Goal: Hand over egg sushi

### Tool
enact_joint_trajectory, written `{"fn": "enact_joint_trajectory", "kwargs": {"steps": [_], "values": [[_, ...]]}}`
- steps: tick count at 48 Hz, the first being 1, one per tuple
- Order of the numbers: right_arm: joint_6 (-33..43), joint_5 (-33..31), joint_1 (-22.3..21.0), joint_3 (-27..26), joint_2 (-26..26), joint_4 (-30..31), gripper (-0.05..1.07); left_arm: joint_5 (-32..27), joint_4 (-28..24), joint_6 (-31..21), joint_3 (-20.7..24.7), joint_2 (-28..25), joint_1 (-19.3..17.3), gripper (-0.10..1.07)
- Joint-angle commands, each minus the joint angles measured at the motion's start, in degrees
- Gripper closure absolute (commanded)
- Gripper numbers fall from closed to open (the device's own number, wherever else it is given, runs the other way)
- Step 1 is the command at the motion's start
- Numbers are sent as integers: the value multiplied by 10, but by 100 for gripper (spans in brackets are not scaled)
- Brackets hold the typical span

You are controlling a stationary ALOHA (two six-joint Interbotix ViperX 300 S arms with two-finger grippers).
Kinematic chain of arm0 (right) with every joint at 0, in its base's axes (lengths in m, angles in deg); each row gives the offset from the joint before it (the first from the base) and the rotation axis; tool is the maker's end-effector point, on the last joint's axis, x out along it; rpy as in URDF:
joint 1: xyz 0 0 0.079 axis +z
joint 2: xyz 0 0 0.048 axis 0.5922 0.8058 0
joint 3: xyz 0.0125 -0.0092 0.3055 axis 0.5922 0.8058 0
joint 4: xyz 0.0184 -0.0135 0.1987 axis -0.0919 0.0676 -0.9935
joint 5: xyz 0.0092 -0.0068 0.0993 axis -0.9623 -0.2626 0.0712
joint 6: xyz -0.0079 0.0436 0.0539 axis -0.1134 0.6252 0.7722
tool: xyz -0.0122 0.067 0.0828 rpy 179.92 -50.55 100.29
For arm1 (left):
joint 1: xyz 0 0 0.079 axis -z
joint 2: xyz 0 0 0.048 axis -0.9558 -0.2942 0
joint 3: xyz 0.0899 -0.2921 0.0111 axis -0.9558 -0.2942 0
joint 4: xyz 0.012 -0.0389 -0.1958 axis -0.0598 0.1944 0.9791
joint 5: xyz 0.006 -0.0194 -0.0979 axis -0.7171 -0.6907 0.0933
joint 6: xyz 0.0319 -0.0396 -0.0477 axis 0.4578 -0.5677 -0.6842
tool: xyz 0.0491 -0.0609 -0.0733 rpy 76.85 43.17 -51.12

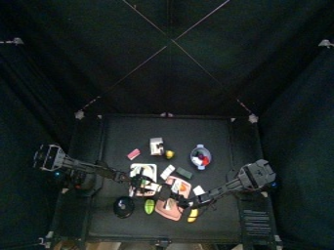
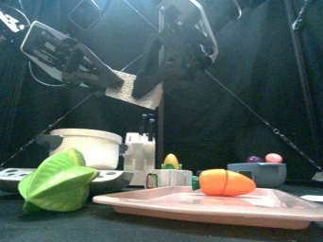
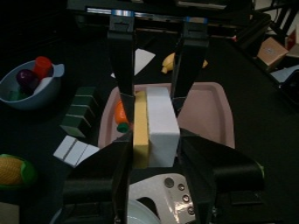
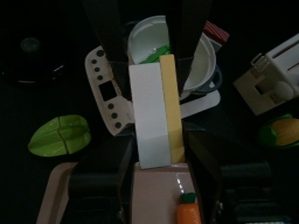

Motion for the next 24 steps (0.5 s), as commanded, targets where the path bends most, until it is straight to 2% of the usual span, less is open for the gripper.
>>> {"fn": "enact_joint_trajectory", "kwargs": {"steps": [1, 11, 24], "values": [[1, -4, -6, -13, -11, -4, 48, 6, 3, -4, 14, 3, -1, 39], [6, -9, -8, -14, -9, -12, 45, 6, 11, -4, 12, 3, -1, 39], [2, -9, -4, -12, -9, -18, 15, 6, 16, -4, 14, 3, -1, 39]]}}
